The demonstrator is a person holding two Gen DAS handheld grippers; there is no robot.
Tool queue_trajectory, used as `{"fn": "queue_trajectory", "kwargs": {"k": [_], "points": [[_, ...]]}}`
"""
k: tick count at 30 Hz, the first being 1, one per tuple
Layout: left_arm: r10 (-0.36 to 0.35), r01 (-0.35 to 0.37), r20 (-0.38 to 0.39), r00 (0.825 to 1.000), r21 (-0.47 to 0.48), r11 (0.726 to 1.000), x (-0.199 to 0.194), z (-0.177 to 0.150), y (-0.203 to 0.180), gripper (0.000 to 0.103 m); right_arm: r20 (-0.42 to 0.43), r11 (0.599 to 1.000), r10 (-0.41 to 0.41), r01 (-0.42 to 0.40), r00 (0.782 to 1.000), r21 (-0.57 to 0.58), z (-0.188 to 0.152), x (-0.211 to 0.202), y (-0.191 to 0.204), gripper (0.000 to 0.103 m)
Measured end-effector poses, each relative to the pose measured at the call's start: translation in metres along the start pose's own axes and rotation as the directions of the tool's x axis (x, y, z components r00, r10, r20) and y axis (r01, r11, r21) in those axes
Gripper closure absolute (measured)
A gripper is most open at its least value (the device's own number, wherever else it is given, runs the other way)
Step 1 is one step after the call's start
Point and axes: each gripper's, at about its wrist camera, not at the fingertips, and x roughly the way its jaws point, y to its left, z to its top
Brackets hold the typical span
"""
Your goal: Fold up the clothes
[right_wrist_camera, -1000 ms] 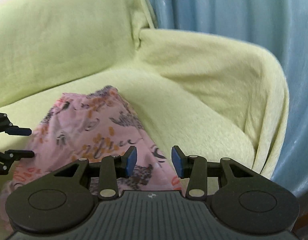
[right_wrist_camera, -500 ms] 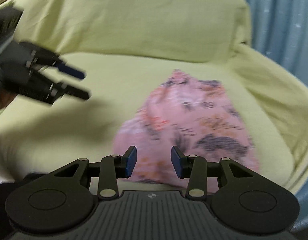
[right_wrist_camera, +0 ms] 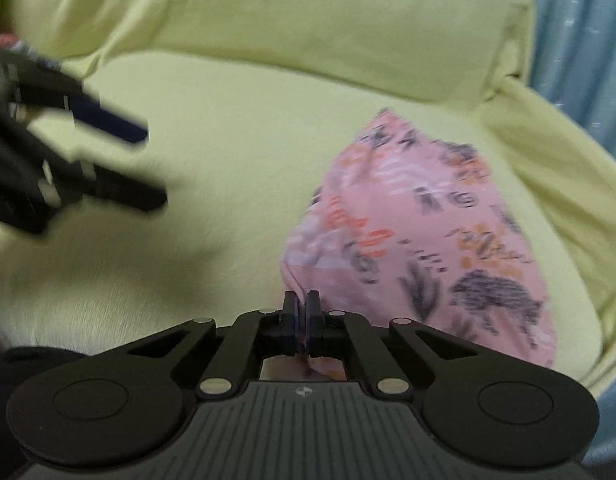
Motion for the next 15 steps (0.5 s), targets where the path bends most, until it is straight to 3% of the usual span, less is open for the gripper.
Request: {"fn": "queue_trajectory", "kwargs": {"k": [4,8,11,12,14,15], "points": [[-0.056,0.055,-0.013,0.998,-0.022,0.998,0.023,0.001,-0.006,0.046,0.043,0.987,0.008,-0.014,0.999,0.162,-0.003,-0.021,-0.033,0.103],[-0.124,0.122,-0.029,0.992,-0.059,0.991,0.054,0.011,-0.02,0.046,0.069,0.971,0.004,-0.021,0.998,0.24,-0.007,-0.03,-0.052,0.103],[-0.133,0.131,-0.029,0.991,-0.063,0.989,0.071,0.019,-0.032,0.046,0.089,0.955,0.02,-0.045,0.996,0.294,-0.01,-0.037,-0.062,0.103],[-0.125,0.123,-0.025,0.992,-0.062,0.99,0.075,0.021,-0.035,0.05,0.091,0.951,0.023,-0.049,0.996,0.305,-0.011,-0.036,-0.066,0.103],[-0.098,0.098,-0.011,0.995,-0.067,0.993,0.082,0.024,-0.038,0.074,0.078,0.954,0.022,-0.045,0.997,0.295,-0.014,-0.035,-0.068,0.103],[-0.097,0.096,-0.01,0.995,-0.078,0.992,0.084,0.024,-0.038,0.094,0.07,0.958,0.029,-0.047,0.997,0.282,-0.014,-0.034,-0.068,0.103]]}}
